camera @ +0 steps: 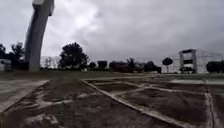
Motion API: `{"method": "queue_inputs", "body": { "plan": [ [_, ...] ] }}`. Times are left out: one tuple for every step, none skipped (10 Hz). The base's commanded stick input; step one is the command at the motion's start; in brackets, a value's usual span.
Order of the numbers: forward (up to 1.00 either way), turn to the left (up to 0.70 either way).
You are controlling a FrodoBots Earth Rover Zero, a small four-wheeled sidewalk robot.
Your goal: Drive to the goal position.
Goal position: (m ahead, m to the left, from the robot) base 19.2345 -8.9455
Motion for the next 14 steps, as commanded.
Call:
{"method": "queue_inputs", "body": {
  "plan": [
    [0.7,0.0],
    [0.7,-0.19],
    [0.7,-0.35],
    [0.7,-0.35],
    [0.7,-0.35],
    [0.7,-0.35],
    [0.7,-0.35],
    [0.7,-0.35],
    [0.7,-0.35],
    [0.7,-0.35],
    [0.7,-0.35],
    [0.7,-0.33],
    [0.7,-0.11],
    [0.7,-0.02]
  ]
}}
